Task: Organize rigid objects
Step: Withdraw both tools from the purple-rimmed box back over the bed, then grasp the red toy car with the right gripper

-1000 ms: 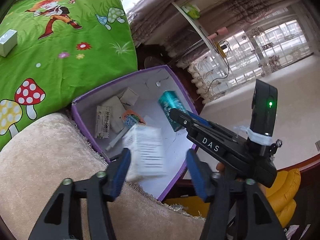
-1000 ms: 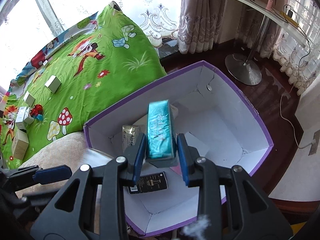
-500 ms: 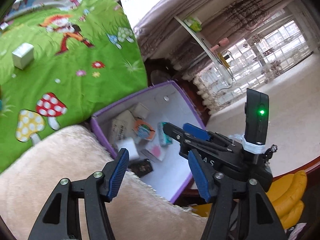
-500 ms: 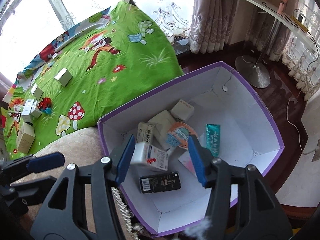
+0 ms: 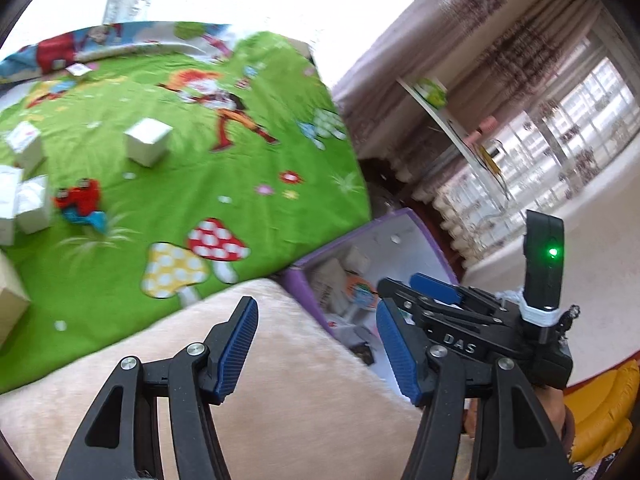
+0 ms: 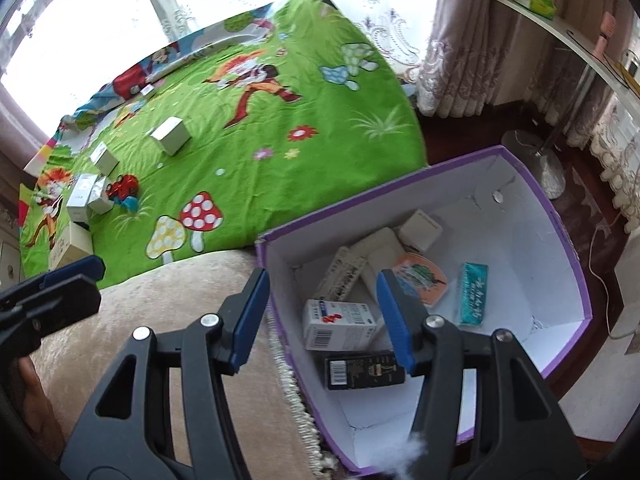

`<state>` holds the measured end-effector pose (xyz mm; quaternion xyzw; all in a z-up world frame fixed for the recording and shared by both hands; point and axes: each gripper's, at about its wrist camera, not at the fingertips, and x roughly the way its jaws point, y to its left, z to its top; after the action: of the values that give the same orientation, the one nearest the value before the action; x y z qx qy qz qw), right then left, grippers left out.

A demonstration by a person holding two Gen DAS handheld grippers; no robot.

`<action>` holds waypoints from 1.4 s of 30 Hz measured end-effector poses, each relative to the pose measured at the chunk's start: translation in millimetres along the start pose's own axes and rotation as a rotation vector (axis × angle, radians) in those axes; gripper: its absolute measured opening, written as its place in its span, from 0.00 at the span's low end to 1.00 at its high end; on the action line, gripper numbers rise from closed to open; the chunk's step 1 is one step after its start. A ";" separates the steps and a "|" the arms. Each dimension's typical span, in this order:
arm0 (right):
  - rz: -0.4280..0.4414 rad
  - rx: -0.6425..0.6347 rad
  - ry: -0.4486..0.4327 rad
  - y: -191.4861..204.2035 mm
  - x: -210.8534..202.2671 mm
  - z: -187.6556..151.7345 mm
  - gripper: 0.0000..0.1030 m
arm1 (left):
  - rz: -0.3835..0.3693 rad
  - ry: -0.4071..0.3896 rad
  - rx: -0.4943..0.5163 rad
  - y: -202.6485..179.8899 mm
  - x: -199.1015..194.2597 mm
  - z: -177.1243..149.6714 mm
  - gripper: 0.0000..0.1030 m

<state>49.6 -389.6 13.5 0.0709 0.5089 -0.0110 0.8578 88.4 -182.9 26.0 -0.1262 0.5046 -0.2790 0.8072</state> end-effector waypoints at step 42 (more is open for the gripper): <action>0.156 -0.435 0.081 190.6 67.8 40.0 0.58 | 0.500 -0.052 -0.029 194.6 -98.7 -12.7 0.70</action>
<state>134.4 -202.6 -5.9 -0.0762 0.5263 0.1684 0.8299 106.9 33.2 -0.8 -0.0163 0.5031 -0.0600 0.8620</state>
